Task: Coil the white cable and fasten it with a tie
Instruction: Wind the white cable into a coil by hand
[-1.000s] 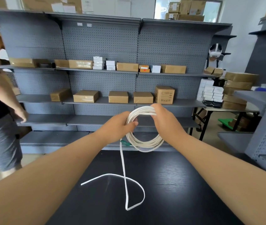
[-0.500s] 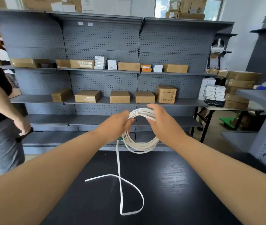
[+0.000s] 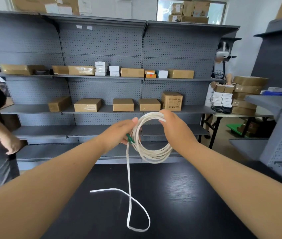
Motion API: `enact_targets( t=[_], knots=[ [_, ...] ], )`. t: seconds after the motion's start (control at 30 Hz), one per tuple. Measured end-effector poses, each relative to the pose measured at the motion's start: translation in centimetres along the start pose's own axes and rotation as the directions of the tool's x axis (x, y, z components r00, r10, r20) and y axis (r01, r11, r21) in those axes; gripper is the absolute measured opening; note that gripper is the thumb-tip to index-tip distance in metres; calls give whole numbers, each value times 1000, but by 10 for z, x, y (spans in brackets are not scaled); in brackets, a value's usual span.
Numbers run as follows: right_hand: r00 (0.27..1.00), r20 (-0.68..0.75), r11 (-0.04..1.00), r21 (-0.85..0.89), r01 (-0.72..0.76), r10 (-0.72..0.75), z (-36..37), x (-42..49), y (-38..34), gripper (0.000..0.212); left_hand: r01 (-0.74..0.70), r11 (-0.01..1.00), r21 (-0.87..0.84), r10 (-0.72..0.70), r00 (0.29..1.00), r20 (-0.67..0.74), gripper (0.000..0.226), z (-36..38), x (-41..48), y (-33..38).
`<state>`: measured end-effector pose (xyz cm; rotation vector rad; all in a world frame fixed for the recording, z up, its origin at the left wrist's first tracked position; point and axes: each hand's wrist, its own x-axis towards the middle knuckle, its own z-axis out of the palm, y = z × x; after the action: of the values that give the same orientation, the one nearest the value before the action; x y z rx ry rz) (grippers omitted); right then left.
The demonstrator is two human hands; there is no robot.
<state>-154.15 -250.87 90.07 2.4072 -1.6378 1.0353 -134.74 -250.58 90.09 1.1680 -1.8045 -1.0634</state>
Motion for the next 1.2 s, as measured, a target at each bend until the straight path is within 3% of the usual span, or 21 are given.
enact_targets(
  t=[0.1,0.2,0.37,0.5,0.6,0.8,1.0,1.2],
  knots=[
    [997,-51,998,30,-51,53,-2,2,3,21,-25,992,-125,24,1000,-16,54,4,3,-10],
    [995,-63,997,10,-75,76,-2,2,5,21,-36,995,-98,33,999,-24,65,14,4,-18],
    [992,-71,995,-2,-101,100,-3,1,10,19,45,997,-64,-50,995,-87,37,32,9,-20],
    [989,-112,993,74,-91,99,-7,-3,15,21,13,985,-173,-40,987,-157,17,42,7,-16],
    [982,-162,989,130,-76,96,-11,-5,15,20,23,962,-273,-76,979,-188,20,49,7,-14],
    [981,-157,970,233,-70,109,-13,-10,17,17,-47,950,-308,-42,960,-277,25,65,8,-1],
    [995,-29,962,260,-80,91,-12,-12,21,26,-10,993,118,61,897,-437,27,62,10,11],
    [999,35,958,286,-12,2,-11,-7,18,42,30,893,450,142,928,-344,23,49,9,22]
  ],
)
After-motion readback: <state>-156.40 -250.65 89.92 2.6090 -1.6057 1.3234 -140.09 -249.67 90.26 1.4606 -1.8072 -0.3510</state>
